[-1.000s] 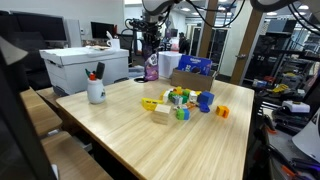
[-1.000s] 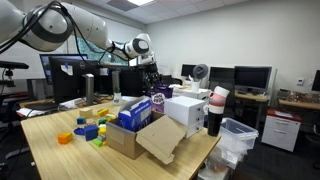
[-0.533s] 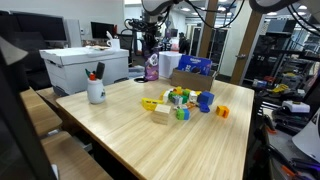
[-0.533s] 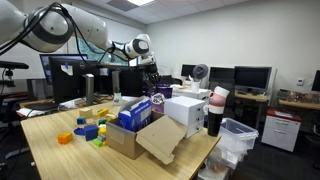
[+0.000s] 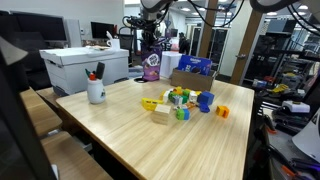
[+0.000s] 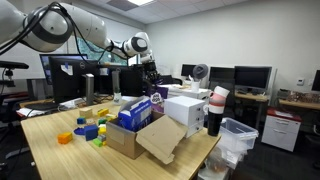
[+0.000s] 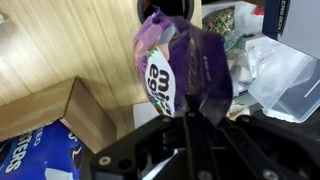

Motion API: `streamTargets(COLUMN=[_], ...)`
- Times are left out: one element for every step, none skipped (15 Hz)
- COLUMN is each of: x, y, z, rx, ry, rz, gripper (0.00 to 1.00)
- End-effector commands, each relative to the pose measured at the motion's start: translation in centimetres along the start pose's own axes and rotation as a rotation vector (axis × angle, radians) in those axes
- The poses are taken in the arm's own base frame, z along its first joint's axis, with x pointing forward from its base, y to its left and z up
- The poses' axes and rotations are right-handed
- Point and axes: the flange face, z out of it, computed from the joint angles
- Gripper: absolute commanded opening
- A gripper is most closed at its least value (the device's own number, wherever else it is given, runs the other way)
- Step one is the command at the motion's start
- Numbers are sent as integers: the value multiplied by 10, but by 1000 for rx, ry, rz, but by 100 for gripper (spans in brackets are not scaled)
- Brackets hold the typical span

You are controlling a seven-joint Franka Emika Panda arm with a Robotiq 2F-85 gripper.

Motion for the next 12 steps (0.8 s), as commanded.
streamTargets(x=[-2,-3,-5,-6,-9,-11,-12,-14,-16,-18,-18,-19], y=[4,5,6,7,8,10,11,12,13,14,15,15], z=[-37,-46,-53,-62,-69,-73,-75,-76,-76,-74,-74,-73], rx=[13,20,27,33,38,38,37,32,23,15,12,10], ry=[26,32,37,47,54,56,58,56,51,40,36,36], rz=[2,-3,-8,-12,-17,-23,-27,-32,-37,-47,-51,-52], gripper=[4,4,4,4,4,4,4,4,29,29,32,38])
